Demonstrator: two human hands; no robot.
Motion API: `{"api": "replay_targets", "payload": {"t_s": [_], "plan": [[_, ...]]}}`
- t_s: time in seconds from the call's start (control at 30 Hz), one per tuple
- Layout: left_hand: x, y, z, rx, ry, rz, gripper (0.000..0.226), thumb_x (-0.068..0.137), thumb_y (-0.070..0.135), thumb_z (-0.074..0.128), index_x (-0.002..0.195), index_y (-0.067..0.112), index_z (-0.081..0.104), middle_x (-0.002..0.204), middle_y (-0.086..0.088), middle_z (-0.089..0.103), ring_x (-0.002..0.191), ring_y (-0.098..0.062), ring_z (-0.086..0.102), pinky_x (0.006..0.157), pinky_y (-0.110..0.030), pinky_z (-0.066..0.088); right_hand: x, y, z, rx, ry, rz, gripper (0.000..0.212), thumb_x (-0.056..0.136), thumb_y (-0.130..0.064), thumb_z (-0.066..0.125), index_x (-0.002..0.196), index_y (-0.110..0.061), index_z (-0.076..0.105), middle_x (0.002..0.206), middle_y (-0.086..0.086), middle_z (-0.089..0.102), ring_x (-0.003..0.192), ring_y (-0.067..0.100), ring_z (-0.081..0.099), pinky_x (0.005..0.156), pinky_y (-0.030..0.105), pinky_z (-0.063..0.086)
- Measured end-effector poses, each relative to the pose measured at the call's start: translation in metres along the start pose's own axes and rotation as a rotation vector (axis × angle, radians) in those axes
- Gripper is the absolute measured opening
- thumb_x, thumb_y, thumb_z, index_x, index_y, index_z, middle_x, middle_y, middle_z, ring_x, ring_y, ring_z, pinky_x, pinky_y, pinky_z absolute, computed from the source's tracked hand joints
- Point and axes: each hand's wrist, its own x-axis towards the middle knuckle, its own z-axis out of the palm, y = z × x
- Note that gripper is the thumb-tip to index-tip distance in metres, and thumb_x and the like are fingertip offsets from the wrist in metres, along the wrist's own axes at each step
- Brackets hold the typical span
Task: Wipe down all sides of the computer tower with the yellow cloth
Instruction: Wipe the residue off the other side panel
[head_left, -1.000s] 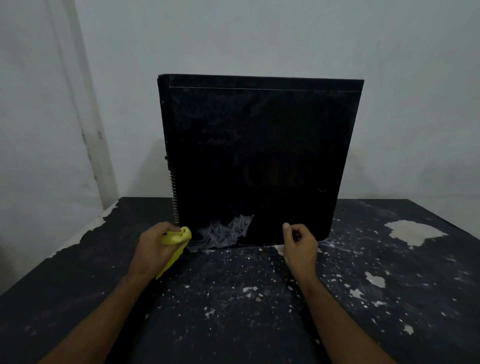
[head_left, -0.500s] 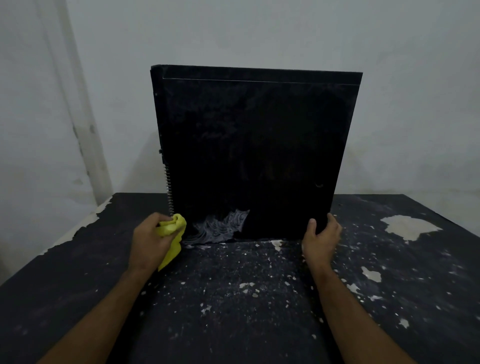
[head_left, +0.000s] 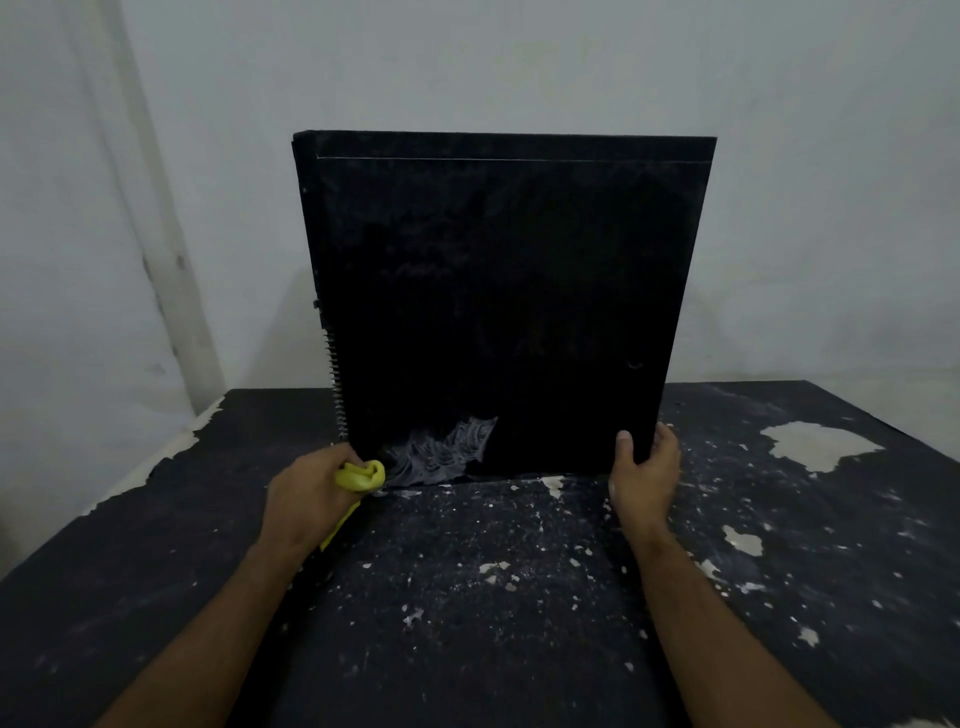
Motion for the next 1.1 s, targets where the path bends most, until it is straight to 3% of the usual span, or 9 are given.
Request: {"api": "replay_targets", "payload": {"t_s": [0.1, 0.2, 0.4, 0.63, 0.77, 0.83, 0.9, 1.03, 1.1], "plan": [[-0.004, -0.005, -0.005, -0.004, -0.029, 0.051, 0.02, 0.081, 0.055, 0.079, 0.094, 0.04, 0.074, 0.091, 0.015, 0.073, 0.084, -0.014, 0.067, 0.067, -0.034, 0.05, 0.002, 0.001, -0.002, 0.042, -0.001, 0.021, 0.055, 0.099, -0.035, 0.065, 0.144, -0.01, 0.046, 0.137, 0.009, 0.056, 0.125, 0.023, 0.057, 0.106, 0.048, 0.051], [-0.008, -0.013, -0.002, 0.072, -0.054, 0.145, 0.036, 0.073, 0.043, 0.075, 0.108, 0.032, 0.078, 0.101, 0.012, 0.071, 0.093, -0.018, 0.066, 0.069, -0.034, 0.05, 0.002, 0.002, -0.001, 0.048, 0.0, 0.021, 0.056, 0.097, -0.038, 0.067, 0.143, -0.012, 0.046, 0.136, 0.008, 0.056, 0.124, 0.022, 0.058, 0.105, 0.047, 0.052], [0.0, 0.007, 0.022, 0.227, -0.036, 0.359, 0.014, 0.074, 0.028, 0.074, 0.088, 0.028, 0.076, 0.083, 0.01, 0.064, 0.072, -0.022, 0.064, 0.054, -0.032, 0.044, 0.003, 0.003, -0.001, 0.052, 0.005, 0.015, 0.057, 0.096, -0.04, 0.068, 0.142, -0.012, 0.047, 0.134, 0.008, 0.057, 0.122, 0.022, 0.059, 0.103, 0.047, 0.053], [-0.003, -0.012, -0.004, 0.152, 0.066, 0.113, 0.017, 0.07, 0.034, 0.069, 0.086, 0.033, 0.075, 0.087, 0.012, 0.069, 0.081, -0.022, 0.068, 0.057, -0.033, 0.047, 0.001, 0.001, 0.0, 0.059, 0.008, 0.023, 0.057, 0.096, -0.041, 0.068, 0.141, -0.012, 0.048, 0.135, 0.007, 0.057, 0.123, 0.021, 0.059, 0.104, 0.046, 0.053], [0.001, 0.019, 0.02, 0.153, -0.028, 0.291, 0.024, 0.067, 0.02, 0.092, 0.085, 0.028, 0.078, 0.082, 0.01, 0.071, 0.071, -0.021, 0.066, 0.054, -0.031, 0.046, 0.0, 0.0, 0.001, 0.071, 0.009, 0.024, 0.056, 0.096, -0.04, 0.068, 0.141, -0.013, 0.048, 0.134, 0.005, 0.057, 0.121, 0.019, 0.059, 0.104, 0.042, 0.053], [0.003, 0.023, 0.024, 0.172, -0.023, 0.302, 0.022, 0.068, 0.024, 0.089, 0.087, 0.028, 0.078, 0.083, 0.009, 0.07, 0.072, -0.021, 0.066, 0.055, -0.031, 0.047, 0.001, 0.0, -0.001, 0.079, 0.006, 0.024, 0.055, 0.096, -0.041, 0.068, 0.14, -0.013, 0.049, 0.133, 0.005, 0.058, 0.121, 0.019, 0.059, 0.104, 0.043, 0.053], [0.002, 0.014, 0.016, 0.115, 0.067, 0.185, 0.02, 0.073, 0.03, 0.079, 0.092, 0.031, 0.078, 0.09, 0.009, 0.073, 0.081, -0.023, 0.069, 0.061, -0.032, 0.049, 0.001, 0.0, -0.001, 0.077, 0.013, 0.027, 0.053, 0.096, -0.041, 0.067, 0.139, -0.014, 0.05, 0.132, 0.005, 0.059, 0.12, 0.019, 0.06, 0.103, 0.043, 0.054], [0.006, 0.008, -0.003, -0.096, 0.248, -0.085, 0.021, 0.083, 0.032, 0.085, 0.102, 0.033, 0.078, 0.101, 0.008, 0.075, 0.092, -0.019, 0.069, 0.074, -0.037, 0.052, 0.001, 0.001, 0.002, 0.049, 0.021, 0.032, 0.054, 0.094, -0.047, 0.067, 0.137, -0.018, 0.05, 0.131, 0.004, 0.058, 0.119, 0.02, 0.06, 0.102, 0.045, 0.054], [0.013, 0.011, -0.008, -0.19, 0.322, -0.116, 0.024, 0.082, 0.041, 0.084, 0.104, 0.033, 0.077, 0.102, 0.008, 0.075, 0.092, -0.017, 0.069, 0.075, -0.038, 0.054, 0.001, 0.002, 0.002, 0.047, 0.014, 0.035, 0.055, 0.093, -0.05, 0.066, 0.136, -0.021, 0.049, 0.132, 0.003, 0.058, 0.12, 0.019, 0.059, 0.103, 0.046, 0.053]]}}
